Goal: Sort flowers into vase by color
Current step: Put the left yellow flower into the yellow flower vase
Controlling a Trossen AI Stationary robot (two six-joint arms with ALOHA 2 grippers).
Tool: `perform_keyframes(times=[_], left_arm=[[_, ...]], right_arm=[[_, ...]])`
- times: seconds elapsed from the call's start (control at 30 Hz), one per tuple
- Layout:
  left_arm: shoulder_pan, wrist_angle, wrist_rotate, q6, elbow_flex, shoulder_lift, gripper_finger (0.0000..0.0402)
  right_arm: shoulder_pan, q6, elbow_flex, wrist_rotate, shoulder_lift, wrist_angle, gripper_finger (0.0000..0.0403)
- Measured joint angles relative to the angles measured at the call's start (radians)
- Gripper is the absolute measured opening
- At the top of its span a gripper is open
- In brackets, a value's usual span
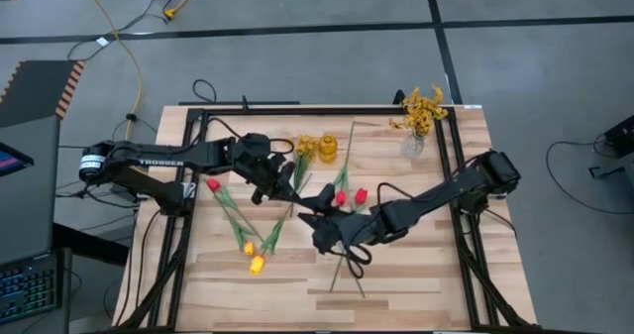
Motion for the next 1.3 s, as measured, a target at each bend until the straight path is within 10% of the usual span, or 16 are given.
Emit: perform_keyframes(times=[0.37, 1.3], left_arm=[[-0.034, 0.007, -0.029, -0.013, 0.0, 0.0, 0.0002], [-0.035, 0.007, -0.036, 0.012, 0.0, 0.0, 0.0002]], right_arm=[[-0.008, -0.104, 0.0, -0.045, 0.079, 0.162, 0.0238], [-0.039, -0.049, 0.0, -0.105, 0.078, 0.157, 0.0044]])
